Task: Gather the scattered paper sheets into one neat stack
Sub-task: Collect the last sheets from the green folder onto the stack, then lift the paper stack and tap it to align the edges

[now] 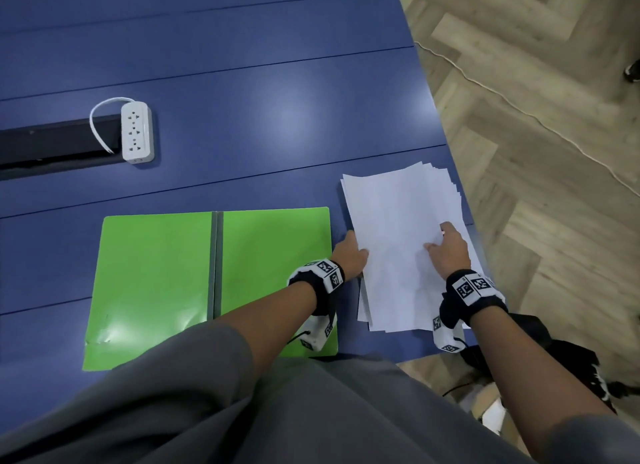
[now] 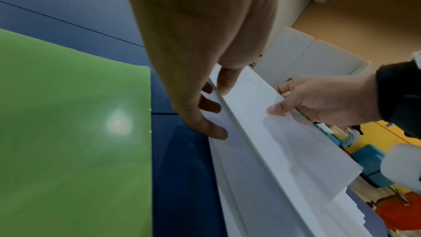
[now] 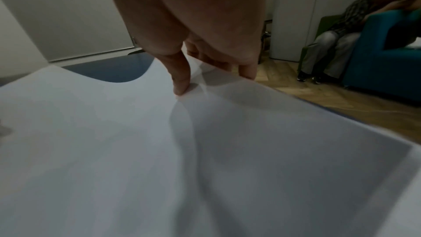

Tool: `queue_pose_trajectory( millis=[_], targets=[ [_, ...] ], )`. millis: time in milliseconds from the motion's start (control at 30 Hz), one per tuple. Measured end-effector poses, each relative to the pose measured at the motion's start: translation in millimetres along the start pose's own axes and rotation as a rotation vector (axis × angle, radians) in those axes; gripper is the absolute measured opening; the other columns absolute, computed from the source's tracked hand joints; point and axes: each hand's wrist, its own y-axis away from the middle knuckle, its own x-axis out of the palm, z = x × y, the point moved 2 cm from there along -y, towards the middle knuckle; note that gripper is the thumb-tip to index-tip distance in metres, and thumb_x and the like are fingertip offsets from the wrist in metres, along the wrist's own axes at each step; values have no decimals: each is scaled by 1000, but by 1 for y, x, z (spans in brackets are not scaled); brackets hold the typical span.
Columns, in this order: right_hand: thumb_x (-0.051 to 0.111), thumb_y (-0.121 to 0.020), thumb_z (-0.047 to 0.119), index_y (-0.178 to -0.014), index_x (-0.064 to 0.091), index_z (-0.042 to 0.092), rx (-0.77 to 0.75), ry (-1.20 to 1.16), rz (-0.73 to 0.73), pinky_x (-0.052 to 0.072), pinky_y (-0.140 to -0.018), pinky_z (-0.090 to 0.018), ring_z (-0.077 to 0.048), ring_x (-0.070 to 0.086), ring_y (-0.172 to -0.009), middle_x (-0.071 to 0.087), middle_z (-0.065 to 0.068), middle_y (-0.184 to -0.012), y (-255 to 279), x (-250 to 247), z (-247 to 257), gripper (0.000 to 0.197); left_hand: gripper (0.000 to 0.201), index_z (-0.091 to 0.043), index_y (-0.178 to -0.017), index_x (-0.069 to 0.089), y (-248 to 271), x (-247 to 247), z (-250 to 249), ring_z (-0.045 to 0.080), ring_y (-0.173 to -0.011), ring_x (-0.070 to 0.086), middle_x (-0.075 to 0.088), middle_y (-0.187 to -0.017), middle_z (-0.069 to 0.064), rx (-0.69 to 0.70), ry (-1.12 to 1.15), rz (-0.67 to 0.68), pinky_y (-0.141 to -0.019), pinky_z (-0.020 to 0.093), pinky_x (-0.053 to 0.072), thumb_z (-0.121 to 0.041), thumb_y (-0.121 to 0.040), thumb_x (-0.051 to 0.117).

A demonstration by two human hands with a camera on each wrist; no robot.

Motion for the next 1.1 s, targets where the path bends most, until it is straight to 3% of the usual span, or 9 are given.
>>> queue_pose_trajectory(
  millis=[100, 200, 300, 400, 567, 833, 933, 1033, 1100],
  targets=[
    [59, -89, 13, -125, 42, 10, 32, 66, -7, 45, -80, -40, -37, 57, -100, 59, -18, -111, -8, -4, -10, 40, 34, 4, -122, 40, -4, 12, -11, 38, -120, 45, 43, -131, 22, -38, -165, -47, -96, 37, 36, -13, -94, 45],
    [64, -86, 18, -126, 43, 9, 49, 146, 1, 44, -92, -47, -38, 53, -111, 58, -17, -117, -14, -5, -18, 46, 40, 2, -123, 37, -5, 23, -13, 38, -121, 34, 26, -137, 18, -86, -258, -182, -102, 40, 30, -13, -90, 52],
    [70, -80, 24, -127, 45, 10, 94, 238, 4, 38, -99, -49, -37, 38, -124, 44, -17, -130, -19, -2, -25, 55, 51, 0, -124, 34, -5, 29, -12, 36, -121, 31, 23, -140, 17, -86, -281, -270, -104, 39, 28, -17, -84, 61],
    [78, -71, 28, -125, 45, 13, 157, 218, -55, 31, -101, -49, -35, 31, -126, 34, -16, -134, -21, -4, -29, 65, 64, -1, -129, 31, -5, 33, -12, 35, -123, 30, 23, -140, 15, -126, -254, -312, -100, 36, 31, -20, -80, 67],
    [78, -69, 51, -142, 26, 7, 225, 124, -27, 23, -108, -58, -32, 22, -138, 23, -14, -147, -29, -6, -40, 100, 67, -2, -127, 32, -4, 37, -13, 33, -121, 30, 24, -138, 14, -224, -161, -317, -98, 36, 34, -20, -76, 72],
    [81, -64, 53, -137, 32, 2, 254, 61, -41, 32, -103, -63, -32, 25, -137, 31, -16, -143, -40, 1, -41, 102, 65, -3, -127, 36, -5, 45, -27, 31, -123, 30, 25, -139, 14, -294, -48, -276, -96, 33, 34, -17, -76, 73],
    [82, -63, 53, -135, 36, 1, 288, 68, -3, 36, -102, -59, -36, 34, -132, 39, -20, -138, -43, 3, -41, 100, 66, -5, -131, 35, -4, 41, -31, 30, -125, 32, 25, -140, 13, -357, 24, -261, -96, 33, 35, -16, -77, 71],
    [84, -59, 53, -116, 52, -2, 290, 41, 41, 41, -98, -54, -41, 48, -120, 56, -24, -122, -46, 4, -42, 86, 70, -6, -132, 34, -6, 35, -28, 33, -121, 41, 30, -137, 15, -405, 97, -210, -98, 38, 42, -21, -75, 71],
    [84, -61, 50, -117, 53, -2, 307, 28, 54, 40, -100, -53, -41, 47, -122, 56, -23, -124, -44, 5, -44, 83, 72, -4, -130, 34, -7, 30, -27, 35, -119, 45, 34, -136, 16, -426, 159, -214, -97, 43, 45, -21, -72, 73]
  ],
)
